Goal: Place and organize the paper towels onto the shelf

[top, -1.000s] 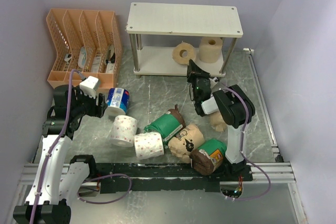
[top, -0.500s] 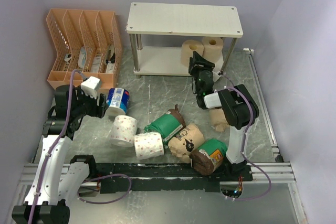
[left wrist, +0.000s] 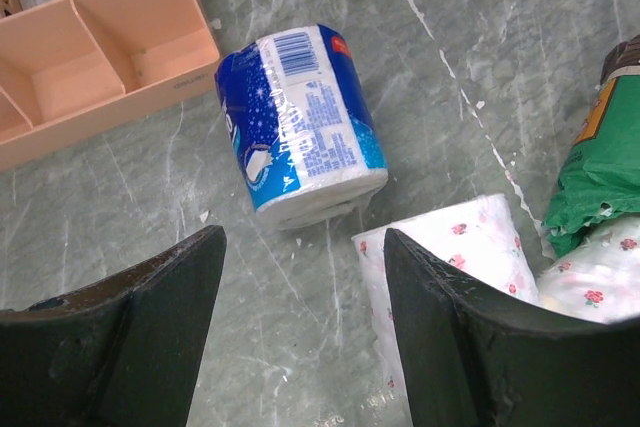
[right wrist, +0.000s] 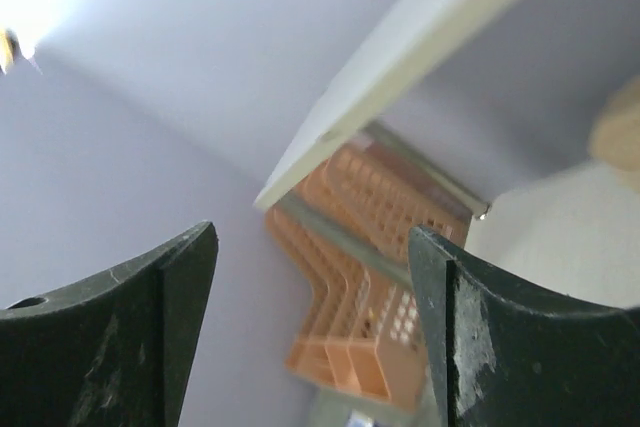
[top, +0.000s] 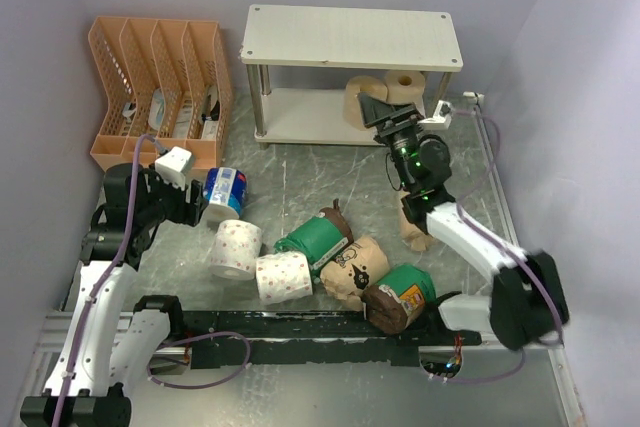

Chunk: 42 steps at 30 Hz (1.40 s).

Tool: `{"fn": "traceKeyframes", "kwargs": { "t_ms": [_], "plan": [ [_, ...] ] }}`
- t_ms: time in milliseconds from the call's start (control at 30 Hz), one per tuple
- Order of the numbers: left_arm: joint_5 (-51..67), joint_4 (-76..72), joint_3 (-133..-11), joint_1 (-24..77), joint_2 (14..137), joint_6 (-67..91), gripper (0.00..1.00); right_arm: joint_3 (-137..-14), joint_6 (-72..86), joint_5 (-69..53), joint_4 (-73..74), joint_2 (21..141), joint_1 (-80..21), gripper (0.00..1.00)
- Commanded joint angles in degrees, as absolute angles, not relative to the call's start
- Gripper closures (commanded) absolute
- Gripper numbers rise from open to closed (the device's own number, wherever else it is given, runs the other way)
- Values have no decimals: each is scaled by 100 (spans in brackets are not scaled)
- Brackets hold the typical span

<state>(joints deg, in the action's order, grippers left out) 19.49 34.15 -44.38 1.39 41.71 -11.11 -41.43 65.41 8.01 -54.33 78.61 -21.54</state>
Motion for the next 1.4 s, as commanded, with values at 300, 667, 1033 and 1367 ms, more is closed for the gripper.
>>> {"fn": "traceKeyframes", "kwargs": {
  "t_ms": [300,667,1033,1367],
  "plan": [
    [2033,3327,-4414,322,3947,-1120,23,-4645,1770,391,1551,5581,-3489,19],
    [2055,3331,-4414,72,4013,-1134,23,-4427,2090,-74,1916,5789,-3568,21],
    [2050,3338,-4421,-97,4015,-1134,23,-3897,2091,-529,1479,6076,-3665,22],
    [2053,3338,-4421,-123,4059,-1134,23,-3755,2127,-906,722,6693,-3689,22]
  ]
}}
